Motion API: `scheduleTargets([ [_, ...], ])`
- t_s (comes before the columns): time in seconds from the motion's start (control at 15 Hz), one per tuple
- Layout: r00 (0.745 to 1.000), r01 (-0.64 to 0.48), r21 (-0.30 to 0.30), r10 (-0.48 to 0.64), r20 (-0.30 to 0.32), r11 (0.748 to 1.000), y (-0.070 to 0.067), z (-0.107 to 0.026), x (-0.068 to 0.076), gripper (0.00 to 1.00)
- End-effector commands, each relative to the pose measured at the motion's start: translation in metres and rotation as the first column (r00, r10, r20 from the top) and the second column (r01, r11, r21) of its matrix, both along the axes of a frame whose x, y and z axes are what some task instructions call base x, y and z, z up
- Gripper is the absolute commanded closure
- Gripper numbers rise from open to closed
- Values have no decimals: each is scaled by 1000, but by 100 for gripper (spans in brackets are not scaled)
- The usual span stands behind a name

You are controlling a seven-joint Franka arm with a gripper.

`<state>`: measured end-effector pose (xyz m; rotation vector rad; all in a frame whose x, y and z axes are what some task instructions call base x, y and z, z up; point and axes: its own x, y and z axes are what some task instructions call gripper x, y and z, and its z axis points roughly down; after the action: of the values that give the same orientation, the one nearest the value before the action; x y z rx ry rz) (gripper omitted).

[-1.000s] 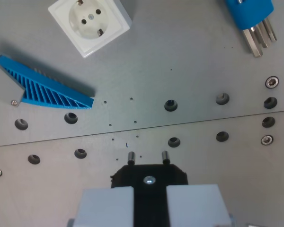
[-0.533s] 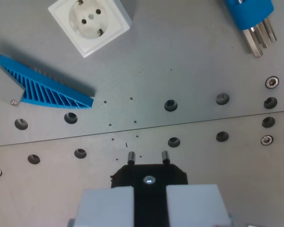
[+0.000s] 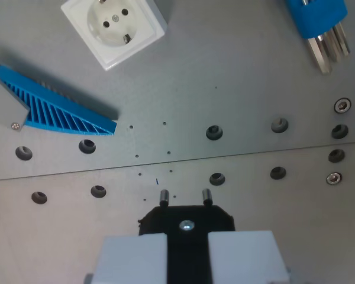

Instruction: Move above the white socket

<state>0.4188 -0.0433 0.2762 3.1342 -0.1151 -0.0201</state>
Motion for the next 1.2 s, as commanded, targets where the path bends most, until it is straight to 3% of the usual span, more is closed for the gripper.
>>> scheduleTargets([
  [0.07,997,-75,2,75,29,997,3,-9,5,100],
  [1.2,955,-296,15,295,41,955,20,-65,22,100],
])
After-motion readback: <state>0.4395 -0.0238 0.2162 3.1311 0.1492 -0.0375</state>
